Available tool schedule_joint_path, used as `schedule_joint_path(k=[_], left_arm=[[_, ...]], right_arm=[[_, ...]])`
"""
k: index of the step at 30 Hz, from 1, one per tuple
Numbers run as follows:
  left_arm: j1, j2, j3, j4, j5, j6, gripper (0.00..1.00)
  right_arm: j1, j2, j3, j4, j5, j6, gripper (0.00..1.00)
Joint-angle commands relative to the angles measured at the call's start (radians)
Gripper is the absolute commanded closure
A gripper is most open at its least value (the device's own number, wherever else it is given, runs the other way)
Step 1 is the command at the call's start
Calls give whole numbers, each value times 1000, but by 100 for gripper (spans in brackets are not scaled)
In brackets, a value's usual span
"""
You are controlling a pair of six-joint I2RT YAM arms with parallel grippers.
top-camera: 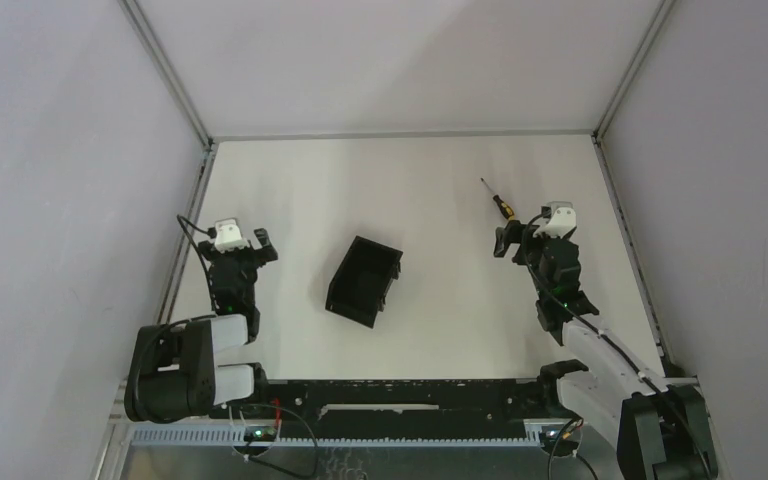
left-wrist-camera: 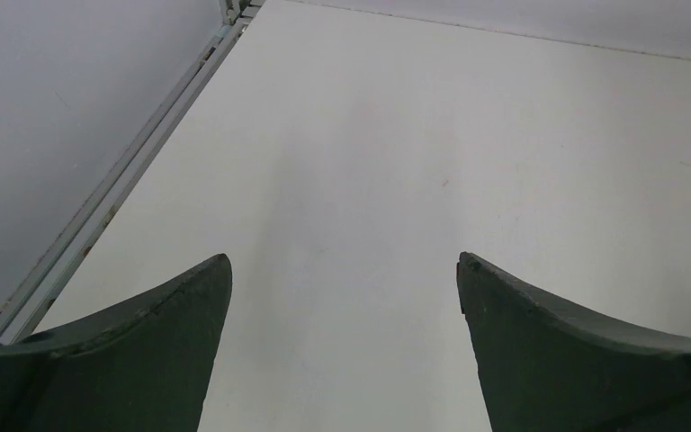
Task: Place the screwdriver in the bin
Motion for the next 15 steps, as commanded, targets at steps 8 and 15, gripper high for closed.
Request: schedule_joint_path(k=[8, 15], left_arm=[[-6, -7, 25, 23, -10, 20, 0], [-6, -6, 25, 24, -10, 19, 0]], right_arm=[[22, 97, 97, -1, 23, 21, 0], [11, 477, 751, -726, 130, 49, 0]])
